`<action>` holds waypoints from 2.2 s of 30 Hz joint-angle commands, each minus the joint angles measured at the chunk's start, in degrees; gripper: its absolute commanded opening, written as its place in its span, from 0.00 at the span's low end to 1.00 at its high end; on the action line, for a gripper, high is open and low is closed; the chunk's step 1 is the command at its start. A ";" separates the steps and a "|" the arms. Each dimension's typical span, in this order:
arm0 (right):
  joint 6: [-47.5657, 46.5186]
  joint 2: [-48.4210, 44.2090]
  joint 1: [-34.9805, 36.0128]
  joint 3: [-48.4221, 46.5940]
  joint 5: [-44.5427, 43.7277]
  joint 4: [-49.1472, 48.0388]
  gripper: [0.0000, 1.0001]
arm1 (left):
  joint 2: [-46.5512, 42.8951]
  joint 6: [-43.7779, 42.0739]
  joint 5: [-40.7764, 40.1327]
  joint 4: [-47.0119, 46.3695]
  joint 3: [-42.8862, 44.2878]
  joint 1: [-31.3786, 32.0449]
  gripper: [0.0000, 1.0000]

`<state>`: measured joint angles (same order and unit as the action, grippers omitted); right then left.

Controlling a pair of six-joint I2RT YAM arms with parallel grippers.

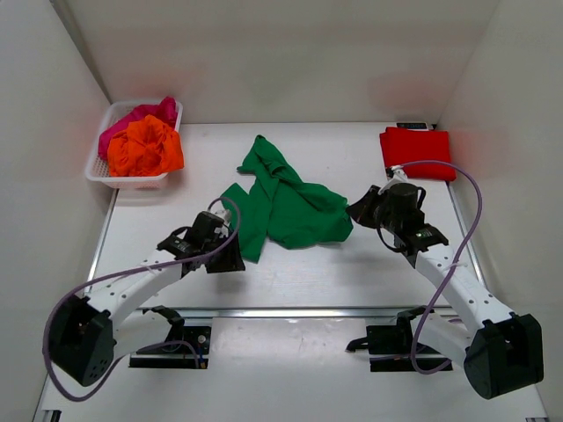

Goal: Fold and stack the t-shirts
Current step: Move the tshirt to the center of the board, then flatten out the tshirt

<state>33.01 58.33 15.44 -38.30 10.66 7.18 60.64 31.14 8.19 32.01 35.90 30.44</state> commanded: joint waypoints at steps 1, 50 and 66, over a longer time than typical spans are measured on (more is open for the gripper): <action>-0.23 -0.84 1.08 -1.60 -2.48 -1.74 0.00 | 2.53 5.68 -4.31 -6.16 -2.76 0.50 0.59; -8.41 -2.69 -5.51 -2.57 1.91 5.74 0.00 | 10.75 -17.26 -11.09 24.25 26.52 -9.05 0.45; -8.32 -2.95 -4.98 -0.80 2.70 4.34 0.00 | -7.63 6.84 -11.17 2.19 -5.92 -14.25 0.44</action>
<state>25.23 56.12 10.44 -39.09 12.84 14.35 58.00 34.02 1.34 41.08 30.92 18.24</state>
